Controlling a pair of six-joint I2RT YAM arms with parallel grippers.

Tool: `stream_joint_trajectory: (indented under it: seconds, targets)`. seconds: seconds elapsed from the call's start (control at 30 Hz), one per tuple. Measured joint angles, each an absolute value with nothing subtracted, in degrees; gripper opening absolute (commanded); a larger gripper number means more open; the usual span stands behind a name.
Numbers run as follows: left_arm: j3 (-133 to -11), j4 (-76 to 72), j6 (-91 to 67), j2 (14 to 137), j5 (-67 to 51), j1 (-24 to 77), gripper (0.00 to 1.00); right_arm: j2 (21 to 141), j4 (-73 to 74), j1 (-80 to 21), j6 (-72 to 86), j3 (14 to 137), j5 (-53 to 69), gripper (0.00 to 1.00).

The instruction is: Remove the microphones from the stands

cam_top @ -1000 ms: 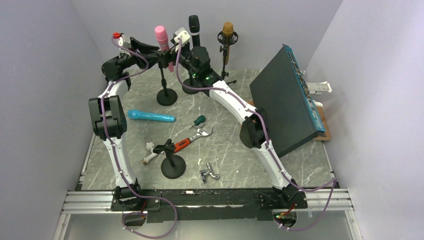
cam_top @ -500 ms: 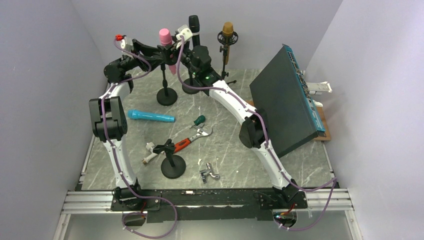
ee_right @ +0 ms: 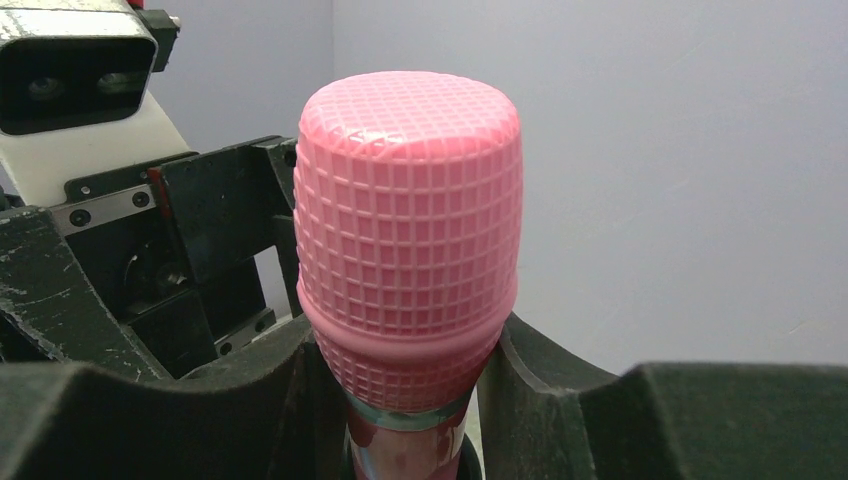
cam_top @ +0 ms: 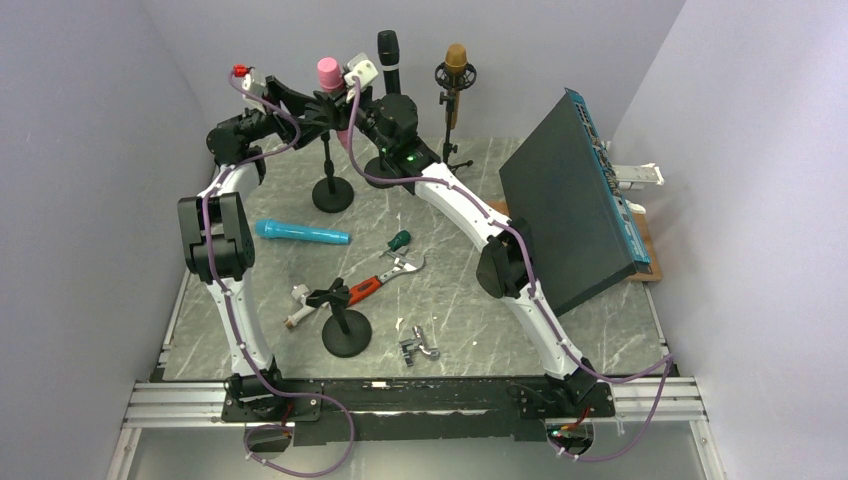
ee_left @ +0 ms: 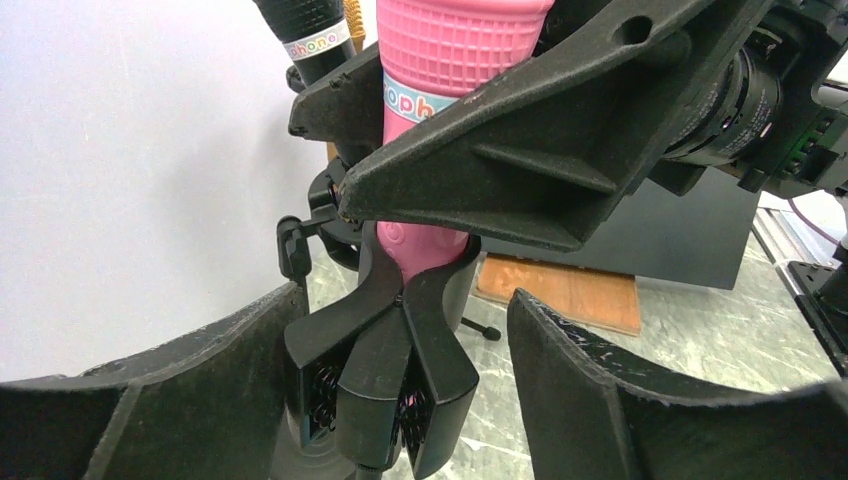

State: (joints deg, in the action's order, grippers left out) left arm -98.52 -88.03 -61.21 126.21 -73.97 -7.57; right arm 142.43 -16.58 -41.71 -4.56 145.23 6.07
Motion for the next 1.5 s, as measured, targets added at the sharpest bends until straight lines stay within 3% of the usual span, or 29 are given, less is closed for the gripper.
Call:
stream_joint_trajectory:
  seconds: [0.23,0.57,0.8,0.87,0.97,1.03,1.07,1.13,1.2,1.33,1.43,1.5]
  targets:
    - [-98.5,-88.0,-62.8,126.2,-75.2,-8.0,0.86,142.4,-16.5,-41.6,-4.8,145.1,6.1,0.00]
    - [-100.1,-88.0,-63.3,126.7,-75.2,-8.4,0.69,142.4,-16.9,-41.3,-4.5,144.8,6.8,0.00]
    - [-100.2,-88.0,-63.3,127.5,-75.7,-8.5,0.78,142.4,-17.0,-41.1,-4.3,144.8,7.3,0.00]
    - [-100.2,-88.0,-63.3,128.0,-75.9,-8.5,0.75,142.4,-17.0,-40.9,-4.2,144.8,7.3,0.00]
    - [-100.2,-88.0,-63.3,128.5,-76.1,-8.5,0.55,142.4,-17.0,-40.9,-4.1,144.8,7.3,0.00]
    - [-100.2,-87.9,-62.8,128.6,-76.1,-8.5,0.49,142.4,-17.0,-40.9,-3.9,144.8,7.4,0.00]
    - [-100.2,-88.1,-62.5,128.6,-76.3,-8.6,0.54,142.4,-17.1,-40.9,-3.8,144.8,7.4,0.00]
    - [-100.2,-88.1,-62.2,128.6,-76.1,-8.6,0.74,142.4,-17.0,-40.9,-3.9,144.8,7.5,0.00]
    - [-100.2,-87.9,-62.2,128.6,-75.6,-8.5,0.80,142.4,-17.0,-40.9,-3.8,144.8,7.7,0.00]
    - [-100.2,-87.9,-62.0,128.6,-74.7,-8.5,0.81,142.4,-16.8,-40.8,-3.8,144.7,7.7,0.00]
    - [-100.2,-87.9,-61.9,128.6,-74.7,-8.4,0.70,142.4,-16.9,-40.8,-3.8,144.7,7.7,0.00]
    - [-100.2,-87.9,-61.8,128.5,-74.7,-8.3,0.70,142.4,-16.9,-40.8,-3.8,144.7,7.7,0.00]
